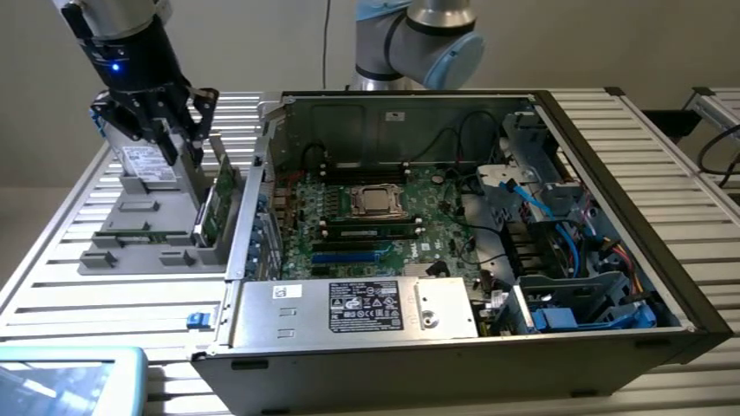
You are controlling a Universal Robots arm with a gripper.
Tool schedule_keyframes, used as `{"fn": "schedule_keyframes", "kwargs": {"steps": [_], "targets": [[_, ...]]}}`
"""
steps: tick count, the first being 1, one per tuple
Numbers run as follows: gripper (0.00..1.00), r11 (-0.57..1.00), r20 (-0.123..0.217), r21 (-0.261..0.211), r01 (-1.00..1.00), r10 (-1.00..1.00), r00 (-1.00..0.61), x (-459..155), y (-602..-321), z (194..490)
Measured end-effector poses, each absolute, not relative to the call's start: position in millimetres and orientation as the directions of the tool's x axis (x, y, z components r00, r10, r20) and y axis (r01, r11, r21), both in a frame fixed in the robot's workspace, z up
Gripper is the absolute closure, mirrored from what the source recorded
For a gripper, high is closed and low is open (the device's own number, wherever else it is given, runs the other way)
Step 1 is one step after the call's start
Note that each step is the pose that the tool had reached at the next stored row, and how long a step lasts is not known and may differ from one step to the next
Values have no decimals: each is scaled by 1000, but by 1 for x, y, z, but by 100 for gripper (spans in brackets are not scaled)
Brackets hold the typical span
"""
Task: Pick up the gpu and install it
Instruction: 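Pick up the gpu and move the gpu toward the slot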
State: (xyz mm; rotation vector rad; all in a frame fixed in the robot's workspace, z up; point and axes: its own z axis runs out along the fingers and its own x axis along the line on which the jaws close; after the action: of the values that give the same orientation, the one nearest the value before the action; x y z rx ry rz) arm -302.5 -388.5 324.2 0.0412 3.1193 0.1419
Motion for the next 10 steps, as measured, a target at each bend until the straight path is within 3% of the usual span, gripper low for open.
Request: {"fn": "schedule_keyframes", "kwargs": {"steps": [10], "targets": [[58,995,-18,93,25,27,-999,-303,-398,306]]}}
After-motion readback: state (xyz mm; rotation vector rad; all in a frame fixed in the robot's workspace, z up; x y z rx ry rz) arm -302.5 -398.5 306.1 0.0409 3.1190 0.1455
